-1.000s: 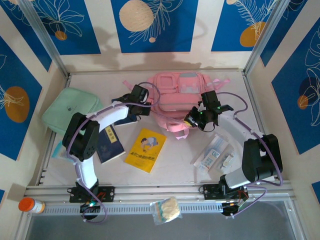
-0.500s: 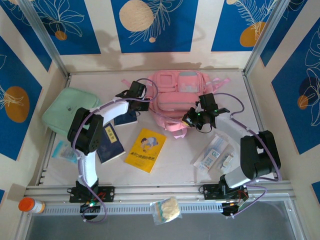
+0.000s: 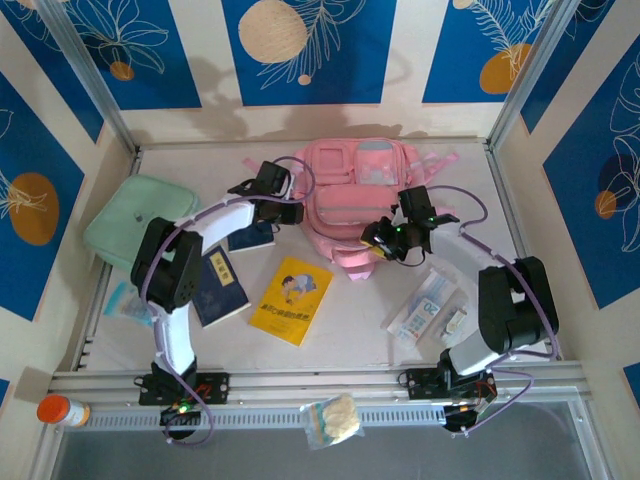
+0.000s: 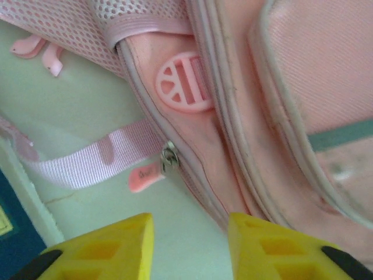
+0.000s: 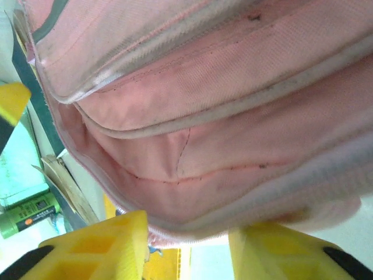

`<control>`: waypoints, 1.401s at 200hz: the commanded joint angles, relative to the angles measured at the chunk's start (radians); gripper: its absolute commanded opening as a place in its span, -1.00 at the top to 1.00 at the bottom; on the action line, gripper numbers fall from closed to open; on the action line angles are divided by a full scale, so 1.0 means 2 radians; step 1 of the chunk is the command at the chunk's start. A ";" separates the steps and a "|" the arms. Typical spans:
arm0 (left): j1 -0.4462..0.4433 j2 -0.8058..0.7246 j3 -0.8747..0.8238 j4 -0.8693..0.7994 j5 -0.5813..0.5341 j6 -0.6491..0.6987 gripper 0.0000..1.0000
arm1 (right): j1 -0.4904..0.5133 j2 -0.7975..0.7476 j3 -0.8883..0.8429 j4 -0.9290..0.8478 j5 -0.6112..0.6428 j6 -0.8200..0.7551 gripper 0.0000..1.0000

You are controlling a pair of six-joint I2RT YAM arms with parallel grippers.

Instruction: Pack books, pencil case, and school supplies into a backpack

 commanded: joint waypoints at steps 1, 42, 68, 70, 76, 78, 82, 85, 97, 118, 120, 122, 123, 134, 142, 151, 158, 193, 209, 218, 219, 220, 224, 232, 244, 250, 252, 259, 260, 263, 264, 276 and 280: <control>0.006 -0.078 -0.041 -0.015 0.027 -0.002 0.02 | -0.005 -0.035 0.015 -0.060 0.004 -0.033 -0.08; 0.002 -0.205 -0.163 -0.023 0.052 -0.023 -0.21 | 0.035 -0.073 0.009 -0.117 -0.013 -0.054 -0.44; -0.002 -0.280 -0.246 -0.033 0.068 -0.047 -0.28 | 0.096 -0.096 -0.026 -0.110 -0.013 -0.031 -0.44; -0.002 -0.286 -0.251 -0.035 0.069 -0.049 -0.28 | 0.100 -0.097 -0.029 -0.104 -0.013 -0.028 -0.44; -0.004 -0.300 -0.269 -0.037 0.074 -0.054 -0.29 | 0.116 -0.098 -0.038 -0.095 -0.016 -0.019 -0.43; -0.003 -0.304 -0.274 -0.038 0.077 -0.055 -0.30 | 0.120 -0.098 -0.039 -0.092 -0.016 -0.016 -0.43; -0.004 -0.312 -0.283 -0.042 0.082 -0.056 -0.31 | 0.130 -0.098 -0.043 -0.086 -0.017 -0.011 -0.41; -0.004 -0.318 -0.287 -0.047 0.083 -0.057 -0.31 | 0.137 -0.097 -0.045 -0.082 -0.017 -0.009 -0.40; -0.008 -0.341 -0.311 -0.066 0.078 -0.062 -0.31 | 0.168 -0.090 -0.049 -0.069 -0.002 0.004 -0.38; -0.015 -0.369 -0.352 -0.061 0.084 -0.086 -0.32 | 0.213 -0.072 -0.056 -0.036 0.023 0.028 -0.35; -0.016 -0.371 -0.356 -0.057 0.086 -0.088 -0.32 | 0.215 -0.069 -0.056 -0.032 0.023 0.030 -0.35; -0.017 -0.372 -0.361 -0.054 0.088 -0.090 -0.32 | 0.218 -0.067 -0.056 -0.029 0.023 0.033 -0.35; -0.017 -0.373 -0.363 -0.051 0.089 -0.091 -0.32 | 0.219 -0.065 -0.057 -0.027 0.023 0.034 -0.34; -0.022 -0.375 -0.379 -0.039 0.093 -0.098 -0.33 | 0.231 -0.050 -0.058 -0.009 0.025 0.049 -0.33; -0.025 -0.374 -0.385 -0.038 0.085 -0.101 -0.34 | 0.238 -0.037 -0.059 0.004 0.027 0.055 -0.31; -0.027 -0.368 -0.390 -0.032 0.082 -0.103 -0.35 | 0.246 -0.024 -0.058 0.011 0.037 0.064 -0.30; -0.029 -0.359 -0.392 -0.025 0.088 -0.106 -0.35 | 0.250 -0.013 -0.058 0.021 0.039 0.069 -0.29; -0.047 -0.329 -0.405 0.013 0.058 -0.123 -0.35 | 0.254 0.039 -0.043 0.047 0.041 0.069 -0.28; -0.049 -0.314 -0.414 0.037 0.067 -0.128 -0.35 | 0.255 0.058 -0.034 0.047 0.046 0.068 -0.28; -0.050 -0.304 -0.413 0.029 0.054 -0.130 -0.34 | 0.255 0.065 -0.031 0.051 0.051 0.070 -0.28; -0.050 -0.304 -0.413 0.028 0.053 -0.130 -0.34 | 0.255 0.065 -0.031 0.051 0.051 0.070 -0.28; -0.051 -0.303 -0.413 0.028 0.052 -0.130 -0.34 | 0.255 0.066 -0.031 0.051 0.051 0.070 -0.28; -0.051 -0.300 -0.412 0.025 0.050 -0.130 -0.34 | 0.254 0.068 -0.029 0.052 0.054 0.070 -0.28; -0.054 -0.299 -0.413 0.024 0.048 -0.131 -0.33 | 0.254 0.073 -0.024 0.052 0.058 0.069 -0.28; -0.063 -0.302 -0.417 0.028 0.052 -0.142 -0.33 | 0.252 0.081 -0.015 0.052 0.057 0.066 -0.29; -0.072 -0.307 -0.422 0.036 0.057 -0.149 -0.32 | 0.250 0.085 -0.008 0.050 0.055 0.062 -0.29; -0.074 -0.308 -0.423 0.039 0.059 -0.151 -0.32 | 0.248 0.087 -0.006 0.048 0.054 0.061 -0.29; -0.092 -0.314 -0.425 0.042 0.060 -0.153 -0.33 | 0.244 0.091 0.002 0.044 0.053 0.057 -0.29; -0.094 -0.314 -0.425 0.040 0.059 -0.153 -0.33 | 0.244 0.091 0.003 0.043 0.052 0.056 -0.29; -0.101 -0.316 -0.425 0.035 0.057 -0.155 -0.32 | 0.241 0.093 0.006 0.042 0.051 0.055 -0.30; -0.103 -0.317 -0.425 0.033 0.055 -0.155 -0.33 | 0.240 0.093 0.007 0.042 0.050 0.054 -0.30; -0.128 -0.326 -0.422 0.006 0.036 -0.165 -0.33 | 0.234 0.100 0.019 0.045 0.041 0.045 -0.30; -0.135 -0.329 -0.424 0.002 0.033 -0.169 -0.33 | 0.232 0.104 0.025 0.043 0.039 0.043 -0.29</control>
